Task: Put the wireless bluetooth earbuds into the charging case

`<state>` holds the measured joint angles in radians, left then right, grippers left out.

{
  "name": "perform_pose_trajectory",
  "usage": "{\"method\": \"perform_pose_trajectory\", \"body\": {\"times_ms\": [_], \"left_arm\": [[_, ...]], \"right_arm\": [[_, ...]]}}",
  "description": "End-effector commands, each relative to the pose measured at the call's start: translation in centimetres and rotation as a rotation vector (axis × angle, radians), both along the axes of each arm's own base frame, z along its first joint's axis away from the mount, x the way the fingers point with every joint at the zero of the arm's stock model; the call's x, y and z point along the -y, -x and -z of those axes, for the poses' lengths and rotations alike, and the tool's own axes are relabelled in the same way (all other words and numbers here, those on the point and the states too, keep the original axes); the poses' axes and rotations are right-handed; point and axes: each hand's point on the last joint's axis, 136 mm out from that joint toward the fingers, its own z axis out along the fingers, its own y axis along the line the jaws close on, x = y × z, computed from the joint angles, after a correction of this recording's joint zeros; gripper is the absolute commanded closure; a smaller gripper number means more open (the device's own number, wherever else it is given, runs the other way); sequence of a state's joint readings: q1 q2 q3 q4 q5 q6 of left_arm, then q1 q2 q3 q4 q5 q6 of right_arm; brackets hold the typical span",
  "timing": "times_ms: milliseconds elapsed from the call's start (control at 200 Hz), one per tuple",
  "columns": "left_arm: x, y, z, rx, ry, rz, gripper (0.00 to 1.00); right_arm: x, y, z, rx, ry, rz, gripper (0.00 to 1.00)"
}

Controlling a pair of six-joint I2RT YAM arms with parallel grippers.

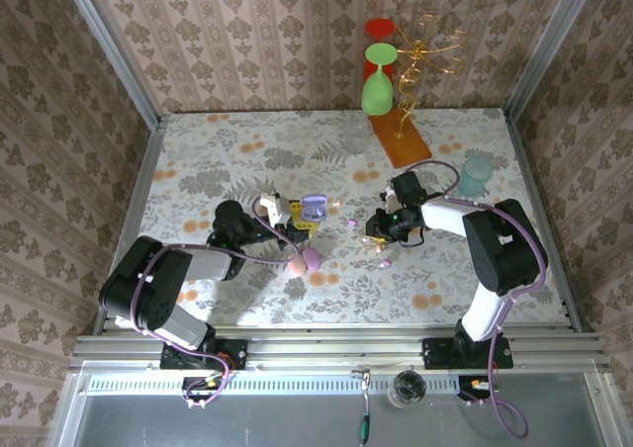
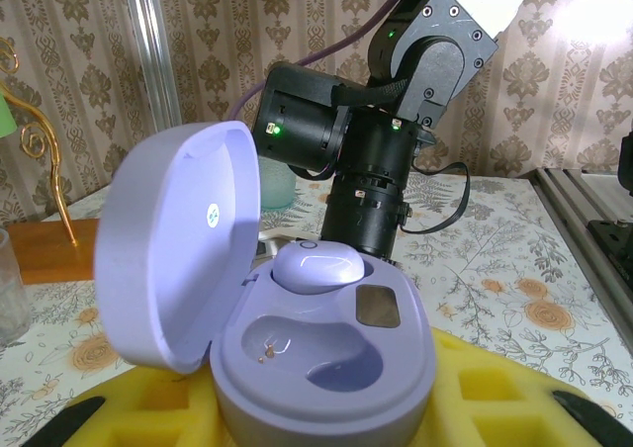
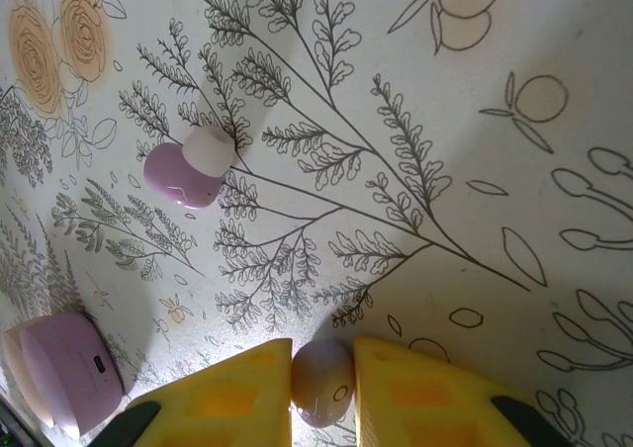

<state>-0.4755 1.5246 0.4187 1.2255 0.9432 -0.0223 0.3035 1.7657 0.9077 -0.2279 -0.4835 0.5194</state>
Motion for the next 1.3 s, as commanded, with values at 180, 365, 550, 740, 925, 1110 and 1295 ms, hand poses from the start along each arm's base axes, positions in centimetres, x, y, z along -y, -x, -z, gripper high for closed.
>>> {"method": "perform_pose_trajectory", "body": {"times_ms": [180, 365, 550, 740, 925, 1110, 1295], "left_arm": [[0.0, -1.5, -0.1, 0.08, 0.0, -0.114, 0.75], [0.1, -3.6, 0.8, 0.151, -0.045, -0.283, 0.75], [0.6, -4.7, 1.6, 0.177, -0.076, -0.345, 0.76], [1.8, -4.6, 2.6, 0.167, -0.091, -0.324, 0.76], [2.7, -4.2, 2.5, 0.168, -0.085, -0.293, 0.76], [3.1, -4.1, 2.5, 0.165, -0.081, -0.285, 0.76], [3.3, -4.1, 2.4, 0.165, -0.078, -0.281, 0.76]], "right_arm": [[1.2, 0.4, -1.9, 0.066, 0.055, 0.023, 0.82], [1.1, 0.2, -6.4, 0.167, 0.088, 0.007, 0.83], [-0.6, 0.4, -11.9, 0.297, 0.121, -0.054, 0.83], [-3.3, 0.6, -15.8, 0.4, 0.143, -0.133, 0.83], [-6.6, 0.6, -17.7, 0.448, 0.089, -0.187, 0.84], [-8.7, 0.3, -18.2, 0.471, 0.063, -0.223, 0.84], [-9.8, 0.0, -18.0, 0.471, 0.053, -0.241, 0.84]]}}
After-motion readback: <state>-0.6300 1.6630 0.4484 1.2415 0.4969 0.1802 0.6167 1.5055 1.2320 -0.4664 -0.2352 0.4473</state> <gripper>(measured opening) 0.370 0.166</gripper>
